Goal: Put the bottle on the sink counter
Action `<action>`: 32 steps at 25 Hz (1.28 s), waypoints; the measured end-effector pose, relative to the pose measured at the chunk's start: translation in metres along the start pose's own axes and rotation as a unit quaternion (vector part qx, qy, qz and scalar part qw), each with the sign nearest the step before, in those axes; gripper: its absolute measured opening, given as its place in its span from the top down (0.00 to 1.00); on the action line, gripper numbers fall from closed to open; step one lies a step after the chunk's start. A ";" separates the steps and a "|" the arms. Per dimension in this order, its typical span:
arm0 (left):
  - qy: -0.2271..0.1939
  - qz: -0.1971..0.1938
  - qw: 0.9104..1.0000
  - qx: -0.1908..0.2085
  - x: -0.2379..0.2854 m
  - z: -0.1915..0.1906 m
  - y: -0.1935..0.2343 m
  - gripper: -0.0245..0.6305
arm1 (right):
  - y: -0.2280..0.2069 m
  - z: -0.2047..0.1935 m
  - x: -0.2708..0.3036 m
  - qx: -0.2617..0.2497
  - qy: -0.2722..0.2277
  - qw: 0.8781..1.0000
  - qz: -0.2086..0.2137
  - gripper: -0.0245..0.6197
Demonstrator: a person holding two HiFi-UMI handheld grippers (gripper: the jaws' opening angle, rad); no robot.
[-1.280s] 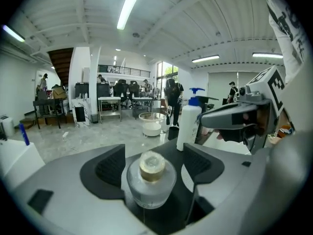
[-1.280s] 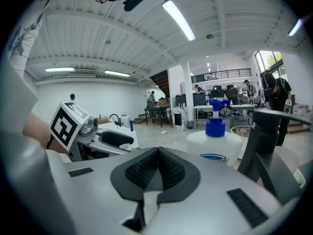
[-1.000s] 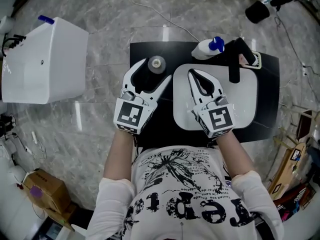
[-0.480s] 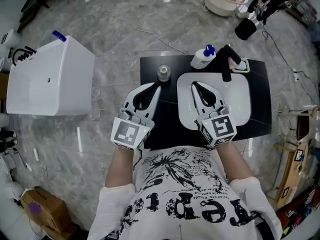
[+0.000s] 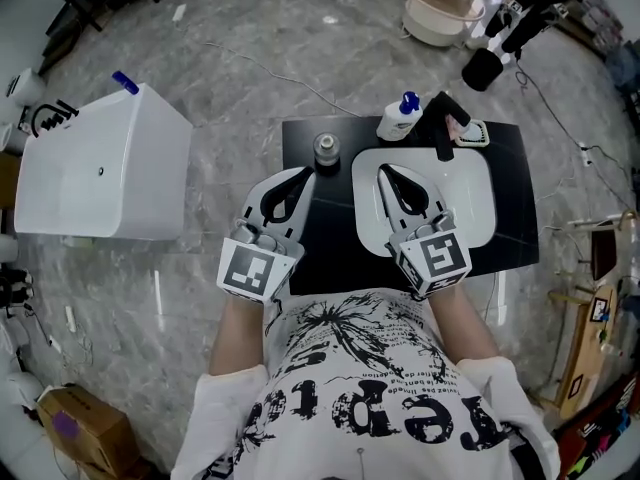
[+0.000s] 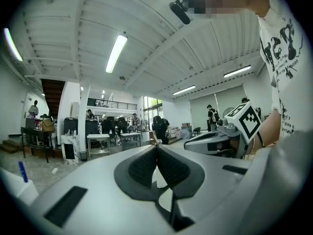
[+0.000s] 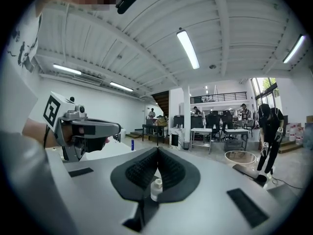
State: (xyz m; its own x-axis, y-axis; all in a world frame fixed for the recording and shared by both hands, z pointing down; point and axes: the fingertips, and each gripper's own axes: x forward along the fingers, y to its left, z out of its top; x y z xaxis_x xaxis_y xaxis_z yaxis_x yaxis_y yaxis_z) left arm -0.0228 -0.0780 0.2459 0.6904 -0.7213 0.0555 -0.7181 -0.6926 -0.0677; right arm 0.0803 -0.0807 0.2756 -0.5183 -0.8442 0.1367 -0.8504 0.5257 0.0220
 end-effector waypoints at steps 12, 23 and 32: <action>-0.021 0.021 1.000 -0.004 -0.007 0.004 0.004 0.94 | 0.009 0.005 -0.001 -0.012 0.000 1.000 0.015 0.94; -0.027 0.024 0.999 -0.008 -0.003 0.000 0.006 0.94 | 0.007 -0.002 0.005 -0.006 0.002 1.000 0.018 0.94; -0.030 0.027 0.999 -0.010 0.008 -0.005 0.009 0.94 | -0.004 -0.010 0.007 -0.008 0.003 1.000 0.010 0.94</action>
State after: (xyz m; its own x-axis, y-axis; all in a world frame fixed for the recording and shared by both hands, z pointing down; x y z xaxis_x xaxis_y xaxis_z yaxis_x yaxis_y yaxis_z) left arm -0.0242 -0.0900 0.2511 0.6535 -0.7569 -0.0073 -0.7562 -0.6524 -0.0495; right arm 0.0810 -0.0880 0.2861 -0.5345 -0.8330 0.1428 -0.8384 0.5440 0.0350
